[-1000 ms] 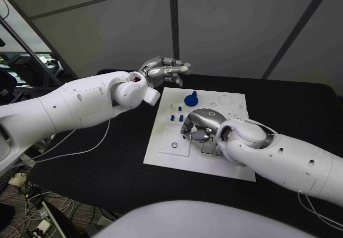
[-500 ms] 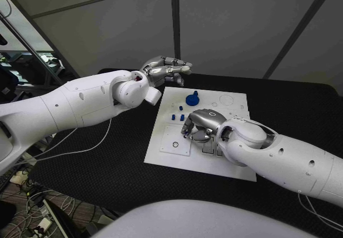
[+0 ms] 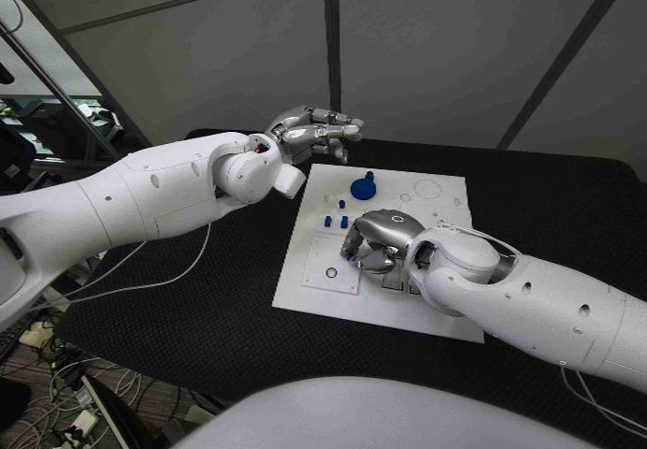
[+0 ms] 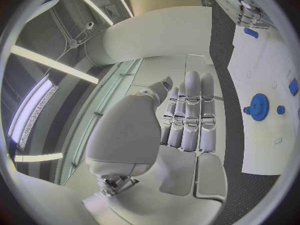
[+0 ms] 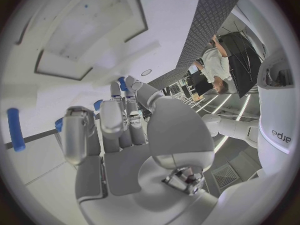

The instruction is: Assemble the parts on the task board

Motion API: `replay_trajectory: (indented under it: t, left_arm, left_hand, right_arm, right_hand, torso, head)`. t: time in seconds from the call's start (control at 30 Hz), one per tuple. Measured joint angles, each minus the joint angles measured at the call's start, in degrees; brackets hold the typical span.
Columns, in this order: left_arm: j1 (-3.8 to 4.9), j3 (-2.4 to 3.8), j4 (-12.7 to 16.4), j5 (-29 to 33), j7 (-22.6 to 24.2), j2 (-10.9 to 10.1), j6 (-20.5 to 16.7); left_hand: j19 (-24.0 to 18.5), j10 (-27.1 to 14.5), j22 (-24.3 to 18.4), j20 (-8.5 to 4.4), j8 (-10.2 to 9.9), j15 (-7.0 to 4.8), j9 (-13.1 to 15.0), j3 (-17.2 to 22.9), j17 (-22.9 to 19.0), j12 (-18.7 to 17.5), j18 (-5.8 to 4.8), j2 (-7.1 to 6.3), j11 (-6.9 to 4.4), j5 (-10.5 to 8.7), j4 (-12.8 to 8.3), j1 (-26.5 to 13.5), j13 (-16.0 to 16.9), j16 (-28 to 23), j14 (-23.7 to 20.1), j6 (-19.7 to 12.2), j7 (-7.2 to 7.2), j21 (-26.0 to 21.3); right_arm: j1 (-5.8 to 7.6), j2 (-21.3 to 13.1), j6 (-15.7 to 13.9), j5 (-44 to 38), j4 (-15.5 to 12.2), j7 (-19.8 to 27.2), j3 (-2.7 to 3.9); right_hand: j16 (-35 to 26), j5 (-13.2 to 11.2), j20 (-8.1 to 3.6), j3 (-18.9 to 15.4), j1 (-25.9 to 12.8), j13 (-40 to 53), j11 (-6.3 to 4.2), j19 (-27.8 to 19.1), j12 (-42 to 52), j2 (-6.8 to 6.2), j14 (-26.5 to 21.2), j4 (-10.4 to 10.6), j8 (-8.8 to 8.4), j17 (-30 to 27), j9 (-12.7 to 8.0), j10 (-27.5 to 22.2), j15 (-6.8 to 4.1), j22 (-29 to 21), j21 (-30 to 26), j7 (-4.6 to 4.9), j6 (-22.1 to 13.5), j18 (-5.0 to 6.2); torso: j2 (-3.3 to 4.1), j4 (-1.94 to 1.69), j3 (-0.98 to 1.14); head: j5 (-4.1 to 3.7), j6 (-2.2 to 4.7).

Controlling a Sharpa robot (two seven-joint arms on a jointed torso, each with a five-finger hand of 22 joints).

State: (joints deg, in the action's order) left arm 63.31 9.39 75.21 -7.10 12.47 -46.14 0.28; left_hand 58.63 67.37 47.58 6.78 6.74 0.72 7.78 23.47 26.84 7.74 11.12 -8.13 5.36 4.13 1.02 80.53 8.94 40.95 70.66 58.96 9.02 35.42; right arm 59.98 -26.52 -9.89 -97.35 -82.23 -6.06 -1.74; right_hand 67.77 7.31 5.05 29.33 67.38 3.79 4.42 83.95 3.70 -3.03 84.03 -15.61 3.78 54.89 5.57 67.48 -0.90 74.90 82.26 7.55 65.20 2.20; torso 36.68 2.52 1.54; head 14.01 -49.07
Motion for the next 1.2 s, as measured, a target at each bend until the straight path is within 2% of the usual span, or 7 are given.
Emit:
replay_trajectory:
  t: [0.2, 0.4, 0.57, 0.67, 0.97, 1.03, 1.2]
  left_arm:
    - [0.02, -0.01, -0.1, 0.0, -0.1, 0.0, 0.1]
    - [0.04, -0.03, -0.2, 0.0, -0.2, 0.1, 0.1]
    - [0.04, -0.03, -0.2, 0.0, -0.3, 0.1, 0.2]
    - [0.04, -0.04, -0.3, 0.0, -0.4, 0.1, 0.3]
    - [0.04, -0.24, -0.5, 0.0, -0.6, -0.1, 0.6]
    - [0.04, -0.30, -0.5, 0.0, -0.6, -0.2, 0.6]
    - [0.04, -0.44, -0.4, 0.0, -0.7, -0.6, 0.7]
  left_hand:
    - [0.0, 0.0, 0.0, 0.00, 0.0, 0.00, 0.0, 0.0, 0.0, 0.0, 0.00, 0.00, 0.00, 0.00, 0.0, 0.0, 0.1, 0.0, 0.0, 0.0, 0.00, 0.0]
    - [-0.1, 0.0, 0.0, 0.11, 0.0, 0.04, 0.0, 0.0, 0.0, 0.0, 0.00, 0.00, 0.00, 0.00, 0.0, 0.0, 0.1, 0.0, 0.0, 0.0, 0.00, 0.0]
    - [-0.2, 0.0, 0.0, 0.21, 0.0, 0.20, 0.0, 0.0, -0.1, 0.0, 0.01, 0.00, 0.00, 0.00, 0.0, 0.0, 0.1, 0.0, -0.2, 0.0, 0.00, 0.0]
    - [-0.2, 0.0, -0.1, 0.21, 0.0, 0.20, 0.0, 0.0, -0.1, 0.0, 0.01, 0.00, 0.03, -0.19, 0.0, 0.0, 0.1, 0.0, -0.2, 0.0, 0.00, 0.0]
    - [-0.2, -0.2, -0.1, 0.20, -0.2, 0.20, 0.0, 0.0, -0.1, 0.0, 0.00, 0.00, 0.21, -0.26, 0.0, 0.0, 0.1, -0.2, -0.2, -0.2, 0.21, -0.2]
    - [-0.2, -0.2, -0.1, 0.20, -0.2, 0.20, 0.0, 0.0, -0.1, 0.0, 0.01, 0.00, 0.21, -0.26, 0.0, 0.0, 0.1, -0.2, -0.2, -0.2, 0.20, -0.2]
    - [-0.2, -0.2, -0.2, 0.20, -0.2, 0.20, 0.0, 0.0, -0.1, 0.0, 0.00, 0.00, 0.21, -0.25, 0.0, 0.0, 0.1, -0.2, -0.2, -0.2, 0.21, -0.2]
  right_arm:
    - [0.08, 0.0, -1.0, -0.3, 0.2, 0.1, -0.39]
    - [-0.11, 0.0, -2.2, -0.5, 0.5, 0.1, -0.64]
    - [-0.27, -0.3, -3.7, -0.5, 0.4, 0.1, -0.78]
    - [-0.29, -0.8, -5.1, -0.5, 0.1, 0.2, -0.80]
    - [-0.36, -5.6, -10.1, 0.5, -4.7, 1.2, -0.70]
    - [-0.40, -7.6, -10.5, 0.8, -6.1, 1.2, -0.02]
    - [0.19, -11.2, -11.0, 1.5, -7.9, 0.9, 3.53]
  right_hand:
    - [-1.4, -0.3, 0.78, 0.3, 0.2, 0.2, 0.58, -1.2, 0.3, -1.50, -0.5, -0.3, 0.00, -2.4, -0.4, -2.2, 0.50, 0.0, -2.2, 0.46, -1.2, 0.93]
    - [-1.8, -0.3, 0.98, 0.3, -0.1, 0.0, 0.71, -1.4, -0.2, -1.80, -0.7, -0.3, 0.00, -3.1, -0.4, -3.3, 0.71, 0.0, -2.6, 0.69, -1.3, 0.93]
    - [-3.7, -0.3, 1.49, 0.4, 0.5, 0.0, 1.21, -3.0, -0.1, -3.17, -1.3, -0.4, 0.01, -5.8, -1.3, -5.5, 1.32, -0.9, -5.0, 0.92, -4.0, 0.98]
    - [-4.0, -0.3, 1.29, 0.4, 0.8, 0.0, 1.21, -3.2, 0.1, -3.45, -1.3, -0.4, 0.01, -6.6, -1.5, -6.3, 1.33, -1.6, -5.5, 0.74, -4.6, 1.84]
    - [-4.0, -0.3, 1.30, 0.1, 1.0, 0.0, 1.21, -3.2, 0.6, -4.13, -1.3, -0.4, 0.01, -6.9, -1.6, -6.3, 1.32, -1.6, -5.5, 0.31, -5.0, 1.83]
    - [-4.0, -0.3, 1.29, 0.1, 1.3, 0.0, 1.21, -3.2, 0.7, -4.44, -1.3, -0.4, 0.01, -6.9, -1.6, -6.3, 1.32, -1.6, -5.5, 0.30, -5.0, 1.83]
    - [-4.0, -0.3, 1.29, -0.2, 1.3, 0.0, 1.21, -3.2, 1.0, -4.44, -1.3, -0.4, 0.01, -6.9, -1.6, -6.3, 1.32, -1.4, -5.5, 0.30, -5.0, 1.82]
  torso:
    - [0.00, 0.00, 0.00]
    - [0.00, 0.00, 0.01]
    - [0.00, 0.00, 0.02]
    - [0.00, 0.00, 0.04]
    - [-0.01, 0.05, 0.06]
    - [-0.03, 0.09, 0.05]
    - [-0.04, 0.18, 0.02]
  head:
    - [-0.04, -0.01]
    - [-0.08, 0.08]
    - [-0.16, 0.25]
    - [-0.25, 0.41]
    - [-0.80, 1.36]
    - [-1.13, 1.74]
    - [-2.36, 2.92]
